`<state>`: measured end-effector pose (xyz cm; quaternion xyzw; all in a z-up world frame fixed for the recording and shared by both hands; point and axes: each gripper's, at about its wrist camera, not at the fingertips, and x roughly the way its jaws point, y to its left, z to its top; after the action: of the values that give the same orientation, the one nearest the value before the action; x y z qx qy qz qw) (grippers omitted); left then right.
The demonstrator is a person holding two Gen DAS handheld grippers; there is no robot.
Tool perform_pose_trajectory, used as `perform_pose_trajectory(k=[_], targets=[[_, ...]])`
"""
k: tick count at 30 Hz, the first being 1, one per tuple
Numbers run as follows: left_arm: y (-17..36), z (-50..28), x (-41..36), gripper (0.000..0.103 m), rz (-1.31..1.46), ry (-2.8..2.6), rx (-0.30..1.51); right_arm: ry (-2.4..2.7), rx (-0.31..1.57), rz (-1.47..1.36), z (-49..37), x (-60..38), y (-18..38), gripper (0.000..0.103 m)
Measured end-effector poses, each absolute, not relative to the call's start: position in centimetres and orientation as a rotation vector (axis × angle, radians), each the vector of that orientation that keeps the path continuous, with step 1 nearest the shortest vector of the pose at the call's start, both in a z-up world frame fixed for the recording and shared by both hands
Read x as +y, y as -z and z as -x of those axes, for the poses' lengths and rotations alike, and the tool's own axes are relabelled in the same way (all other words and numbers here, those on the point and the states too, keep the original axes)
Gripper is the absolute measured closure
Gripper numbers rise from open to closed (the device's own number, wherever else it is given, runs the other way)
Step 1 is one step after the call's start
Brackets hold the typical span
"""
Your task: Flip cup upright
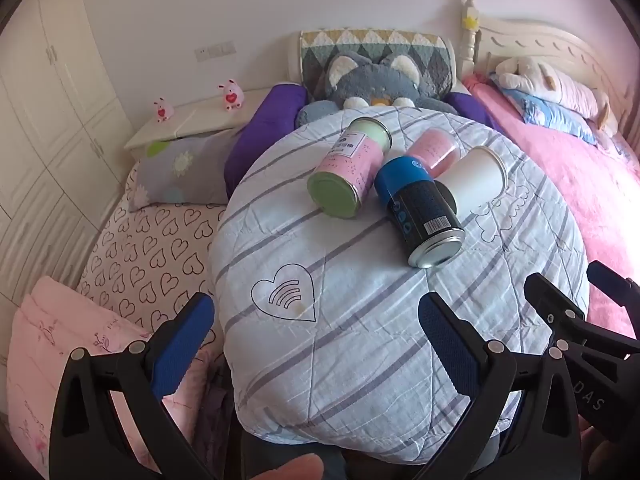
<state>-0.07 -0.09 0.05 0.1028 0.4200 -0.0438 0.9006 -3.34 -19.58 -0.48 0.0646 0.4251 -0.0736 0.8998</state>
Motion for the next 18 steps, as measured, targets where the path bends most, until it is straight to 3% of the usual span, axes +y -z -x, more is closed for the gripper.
perform_pose_trajectory(k=[8, 10, 18], targets=[[-0.2, 2.3, -2.9, 0.0, -0.251, 0.07, 0.819, 0.151, 0.884, -0.131, 3.3, -19.5, 0.7, 0.014], [-0.2, -0.3, 0.8, 0.0, -0.157, 0.096, 0.897, 0.151, 0.885, -0.131, 3.1, -19.2, 0.4, 0.014], [0.0, -0.4, 1.1, 0.0, -0.15, 0.096, 0.896, 0.155, 0.882, -0.118, 2.9, -18.9, 0.4, 0.014]])
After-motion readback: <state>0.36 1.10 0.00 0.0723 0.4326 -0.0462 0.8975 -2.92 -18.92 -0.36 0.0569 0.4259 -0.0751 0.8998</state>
